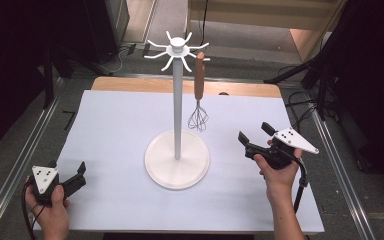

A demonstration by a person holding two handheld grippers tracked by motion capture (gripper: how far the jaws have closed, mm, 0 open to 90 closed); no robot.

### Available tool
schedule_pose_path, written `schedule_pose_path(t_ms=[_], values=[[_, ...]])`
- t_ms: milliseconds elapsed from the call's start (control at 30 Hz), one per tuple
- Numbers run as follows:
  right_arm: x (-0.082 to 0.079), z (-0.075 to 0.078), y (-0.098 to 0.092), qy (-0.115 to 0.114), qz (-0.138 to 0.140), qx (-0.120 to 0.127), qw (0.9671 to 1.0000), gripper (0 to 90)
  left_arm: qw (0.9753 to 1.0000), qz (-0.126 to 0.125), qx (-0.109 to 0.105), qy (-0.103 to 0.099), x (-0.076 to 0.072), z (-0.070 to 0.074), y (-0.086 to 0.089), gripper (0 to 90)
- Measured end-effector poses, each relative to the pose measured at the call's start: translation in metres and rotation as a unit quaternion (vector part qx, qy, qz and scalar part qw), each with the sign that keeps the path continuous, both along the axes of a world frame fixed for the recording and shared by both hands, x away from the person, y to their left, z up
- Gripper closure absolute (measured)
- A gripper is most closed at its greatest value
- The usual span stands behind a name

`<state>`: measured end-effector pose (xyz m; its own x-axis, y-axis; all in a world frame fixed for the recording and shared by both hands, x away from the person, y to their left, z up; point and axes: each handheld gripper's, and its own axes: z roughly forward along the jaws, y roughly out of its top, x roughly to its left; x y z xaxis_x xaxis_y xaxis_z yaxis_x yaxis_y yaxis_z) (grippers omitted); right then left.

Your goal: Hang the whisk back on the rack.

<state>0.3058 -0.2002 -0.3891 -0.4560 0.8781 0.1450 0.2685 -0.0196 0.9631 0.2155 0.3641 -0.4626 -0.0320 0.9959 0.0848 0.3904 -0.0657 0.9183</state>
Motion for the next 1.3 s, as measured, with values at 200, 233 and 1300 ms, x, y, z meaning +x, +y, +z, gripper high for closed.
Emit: schedule_pose_path(t_ms=[200,233,1300], values=[[-0.004,-0.013,-0.008,0.010,-0.016,-0.010,0.9998,13.2,1.0000,0.000,0.000,0.000,0.000,0.000,0.000,14.5],[-0.005,-0.016,-0.010,0.013,-0.019,-0.010,0.9997,13.2,1.0000,0.001,0.001,0.001,0.000,0.000,0.000,14.6],[-0.024,-0.082,-0.064,0.073,-0.091,-0.024,0.9929,13.9,1.0000,0.000,0.000,0.000,0.000,0.000,0.000,14.6]])
